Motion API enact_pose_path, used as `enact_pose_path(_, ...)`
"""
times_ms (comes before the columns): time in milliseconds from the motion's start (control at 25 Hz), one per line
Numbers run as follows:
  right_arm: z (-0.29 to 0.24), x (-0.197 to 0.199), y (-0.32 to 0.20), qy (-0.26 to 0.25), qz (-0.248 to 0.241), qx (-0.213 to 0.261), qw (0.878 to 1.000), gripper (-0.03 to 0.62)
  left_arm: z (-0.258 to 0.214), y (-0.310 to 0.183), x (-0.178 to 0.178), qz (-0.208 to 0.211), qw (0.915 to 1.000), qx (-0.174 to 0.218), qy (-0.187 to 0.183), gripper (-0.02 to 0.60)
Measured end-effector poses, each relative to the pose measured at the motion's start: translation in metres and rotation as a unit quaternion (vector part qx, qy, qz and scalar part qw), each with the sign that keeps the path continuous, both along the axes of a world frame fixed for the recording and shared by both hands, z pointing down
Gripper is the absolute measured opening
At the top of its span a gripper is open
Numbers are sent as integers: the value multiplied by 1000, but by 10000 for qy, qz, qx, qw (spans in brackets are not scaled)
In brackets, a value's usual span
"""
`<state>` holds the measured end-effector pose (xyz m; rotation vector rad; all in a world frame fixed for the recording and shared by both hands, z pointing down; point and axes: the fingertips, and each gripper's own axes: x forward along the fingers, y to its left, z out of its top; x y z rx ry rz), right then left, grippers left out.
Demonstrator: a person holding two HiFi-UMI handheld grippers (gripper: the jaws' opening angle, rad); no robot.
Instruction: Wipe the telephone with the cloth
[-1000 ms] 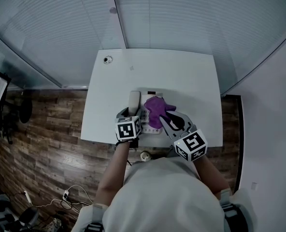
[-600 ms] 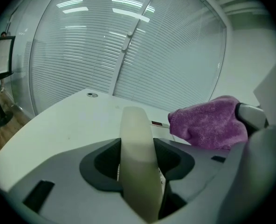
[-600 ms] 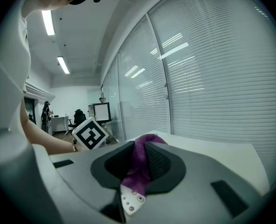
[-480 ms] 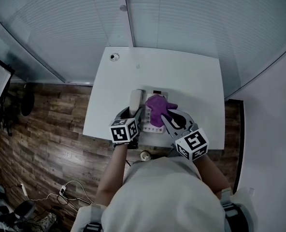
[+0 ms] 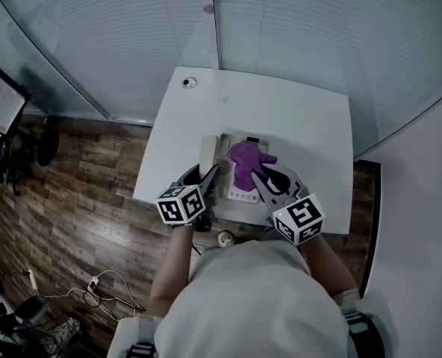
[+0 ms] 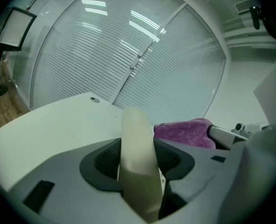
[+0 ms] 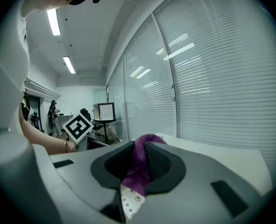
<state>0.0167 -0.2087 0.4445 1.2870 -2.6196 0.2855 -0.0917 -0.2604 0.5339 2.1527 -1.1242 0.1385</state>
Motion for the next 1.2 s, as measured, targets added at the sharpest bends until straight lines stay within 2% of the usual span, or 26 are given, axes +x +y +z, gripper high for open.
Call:
enact_pose_path(360, -8, -19, -14, -27, -217, 161, 9996, 80, -15, 18, -16, -77, 9963, 144, 847, 224)
enact_pose_path(640, -18, -38, -22, -73, -400, 327, 9986, 80, -29, 39, -27, -16, 9909, 336, 1304, 224)
enact_pose_path(920, -25, -63, -29, -113, -621, 491, 9968, 80, -40, 56, -44, -169, 9813, 448, 1862, 224)
enact_pose_path(1200, -37, -88, -30, -81, -856, 671, 9940, 80, -53, 73, -62, -236, 9681, 527, 2437, 224)
